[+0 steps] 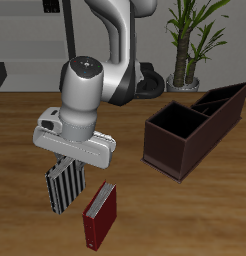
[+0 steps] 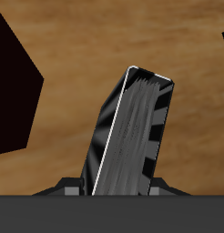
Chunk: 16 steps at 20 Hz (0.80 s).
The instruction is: Place the striped book into the left desk caddy's back compartment
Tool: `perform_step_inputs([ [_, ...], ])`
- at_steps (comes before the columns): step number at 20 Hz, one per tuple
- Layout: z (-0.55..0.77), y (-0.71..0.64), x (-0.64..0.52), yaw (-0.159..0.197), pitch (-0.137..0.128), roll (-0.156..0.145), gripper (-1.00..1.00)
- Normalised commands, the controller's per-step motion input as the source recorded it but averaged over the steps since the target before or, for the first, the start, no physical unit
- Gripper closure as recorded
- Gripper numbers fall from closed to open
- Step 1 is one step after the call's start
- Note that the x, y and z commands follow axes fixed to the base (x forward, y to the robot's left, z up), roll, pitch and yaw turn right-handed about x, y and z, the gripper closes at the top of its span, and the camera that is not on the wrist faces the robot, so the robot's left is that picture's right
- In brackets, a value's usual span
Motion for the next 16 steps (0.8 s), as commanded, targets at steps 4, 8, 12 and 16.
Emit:
perform_step_inputs([
  [4,0.67,-0.01,-0.32,0.026,-0.078,-0.016,1.0],
  [8,0.78,-0.01,-0.45,-0.023,-0.089,-0.008,1.0],
  [12,0.43,-0.08,-0.22,0.017,-0.048,-0.02,1.0],
  [16,0.61,0.1,-0.5,-0.015,-0.074,0.021,1.0],
])
